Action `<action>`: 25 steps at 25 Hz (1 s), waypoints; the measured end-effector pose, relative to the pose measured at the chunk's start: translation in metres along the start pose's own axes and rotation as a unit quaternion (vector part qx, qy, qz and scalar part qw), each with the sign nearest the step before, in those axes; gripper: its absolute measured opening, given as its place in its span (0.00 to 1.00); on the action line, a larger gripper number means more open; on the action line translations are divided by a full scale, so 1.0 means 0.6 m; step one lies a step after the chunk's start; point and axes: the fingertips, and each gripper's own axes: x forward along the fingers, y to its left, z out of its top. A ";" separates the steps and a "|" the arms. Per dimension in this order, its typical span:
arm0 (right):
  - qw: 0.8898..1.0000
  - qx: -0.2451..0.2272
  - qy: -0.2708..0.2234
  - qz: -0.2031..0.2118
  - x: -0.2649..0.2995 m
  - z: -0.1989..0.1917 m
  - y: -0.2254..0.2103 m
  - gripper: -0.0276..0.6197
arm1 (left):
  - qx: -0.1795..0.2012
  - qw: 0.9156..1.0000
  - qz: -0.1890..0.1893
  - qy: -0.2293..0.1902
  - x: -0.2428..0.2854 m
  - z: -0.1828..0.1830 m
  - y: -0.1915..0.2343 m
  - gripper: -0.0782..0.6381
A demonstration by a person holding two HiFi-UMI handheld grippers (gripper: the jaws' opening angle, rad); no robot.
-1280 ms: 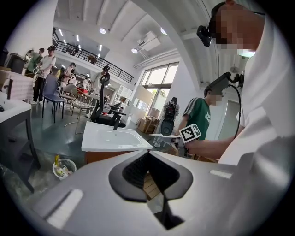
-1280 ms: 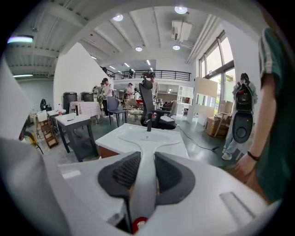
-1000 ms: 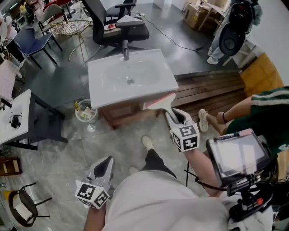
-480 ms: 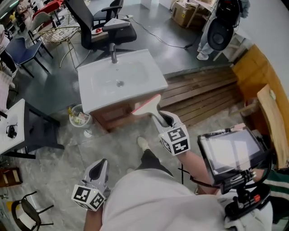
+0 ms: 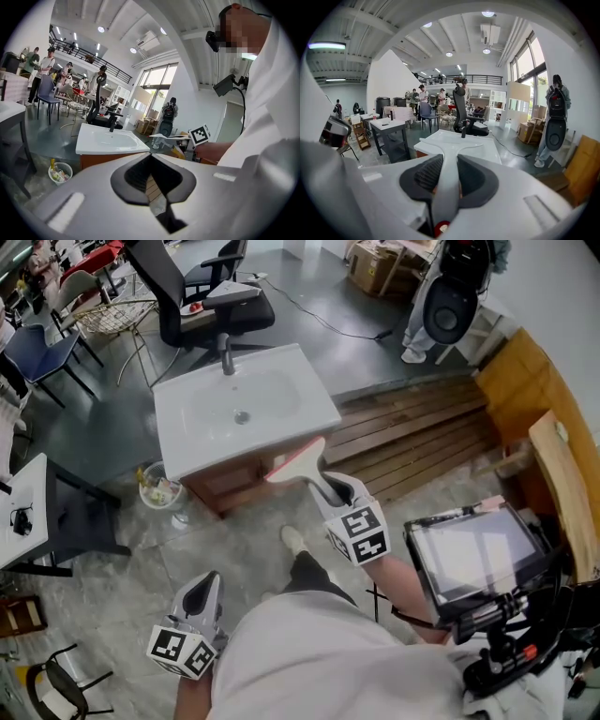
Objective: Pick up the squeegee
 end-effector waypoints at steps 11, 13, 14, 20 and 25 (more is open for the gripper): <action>1.000 0.006 0.001 -0.001 0.000 -0.004 -0.016 0.20 | 0.002 1.000 -0.001 0.006 0.016 0.004 -0.007 0.12; 1.000 0.007 0.000 -0.002 -0.001 -0.002 -0.019 0.20 | 0.002 1.000 -0.003 0.006 0.018 0.007 -0.008 0.12; 1.000 0.007 0.000 -0.003 -0.001 -0.001 -0.021 0.20 | 0.003 1.000 -0.005 0.006 0.019 0.006 -0.008 0.12; 1.000 0.010 0.000 -0.004 0.003 0.001 -0.034 0.20 | 0.004 1.000 -0.009 0.009 0.034 0.008 -0.009 0.12; 1.000 0.014 0.002 -0.006 0.010 0.002 -0.049 0.20 | 0.002 1.000 -0.010 0.015 0.048 0.019 -0.009 0.12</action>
